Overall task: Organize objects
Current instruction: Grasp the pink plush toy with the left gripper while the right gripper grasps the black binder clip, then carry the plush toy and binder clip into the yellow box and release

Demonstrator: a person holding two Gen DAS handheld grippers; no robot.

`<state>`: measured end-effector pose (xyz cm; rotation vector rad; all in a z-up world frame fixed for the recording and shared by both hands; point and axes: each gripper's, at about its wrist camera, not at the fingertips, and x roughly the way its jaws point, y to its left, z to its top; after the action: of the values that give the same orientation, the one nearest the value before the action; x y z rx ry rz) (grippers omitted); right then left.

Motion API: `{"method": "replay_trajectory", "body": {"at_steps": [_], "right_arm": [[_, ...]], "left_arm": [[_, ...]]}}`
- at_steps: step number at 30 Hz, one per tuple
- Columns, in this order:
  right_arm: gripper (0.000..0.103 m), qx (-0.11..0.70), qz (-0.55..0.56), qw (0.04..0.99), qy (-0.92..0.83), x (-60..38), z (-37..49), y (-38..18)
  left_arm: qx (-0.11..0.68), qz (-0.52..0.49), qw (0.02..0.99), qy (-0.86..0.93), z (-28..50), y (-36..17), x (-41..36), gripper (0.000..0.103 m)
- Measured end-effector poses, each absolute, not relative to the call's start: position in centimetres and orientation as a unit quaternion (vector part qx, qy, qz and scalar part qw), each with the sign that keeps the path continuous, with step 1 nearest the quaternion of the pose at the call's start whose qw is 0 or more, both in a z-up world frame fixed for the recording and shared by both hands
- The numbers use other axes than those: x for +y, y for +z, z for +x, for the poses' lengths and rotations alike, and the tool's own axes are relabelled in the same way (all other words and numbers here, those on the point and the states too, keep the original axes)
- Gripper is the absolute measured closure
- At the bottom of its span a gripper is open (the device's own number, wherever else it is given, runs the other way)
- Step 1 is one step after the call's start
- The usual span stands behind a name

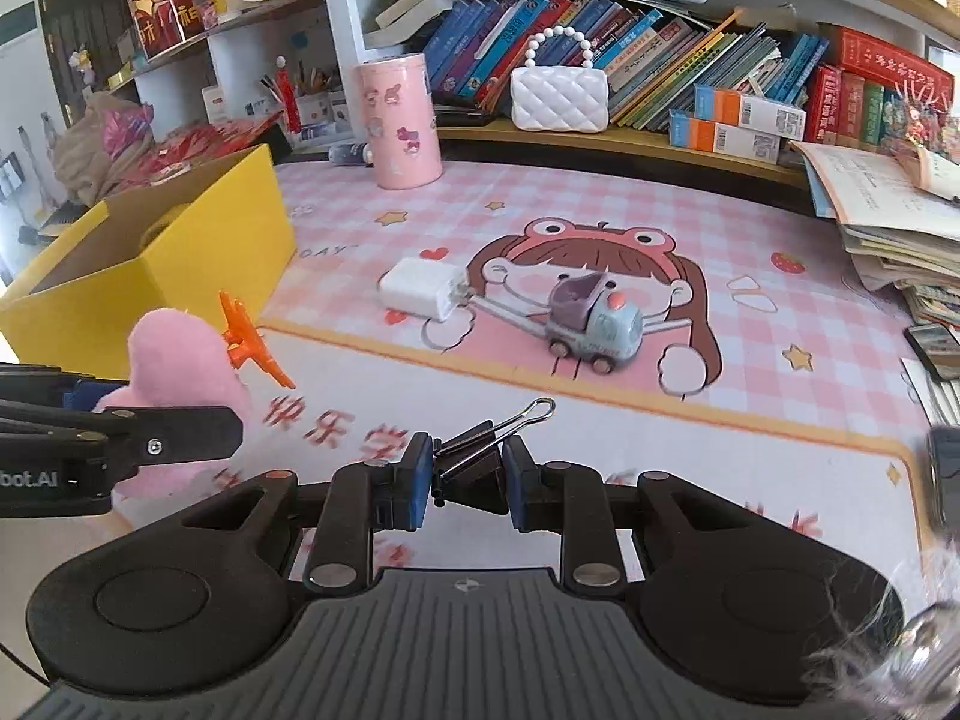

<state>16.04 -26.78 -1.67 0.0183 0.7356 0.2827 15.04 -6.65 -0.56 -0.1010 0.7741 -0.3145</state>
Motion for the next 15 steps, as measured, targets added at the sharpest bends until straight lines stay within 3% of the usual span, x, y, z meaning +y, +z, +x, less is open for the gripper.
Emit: {"method": "replay_trajectory", "body": {"at_steps": [15], "right_arm": [[0.08,0.361,-0.033,0.917,0.165,-15.8,7.6,-0.6]], "left_arm": [[0.363,-0.087,0.918,-0.134,7.9,-0.5,3.7,0.056]]}}
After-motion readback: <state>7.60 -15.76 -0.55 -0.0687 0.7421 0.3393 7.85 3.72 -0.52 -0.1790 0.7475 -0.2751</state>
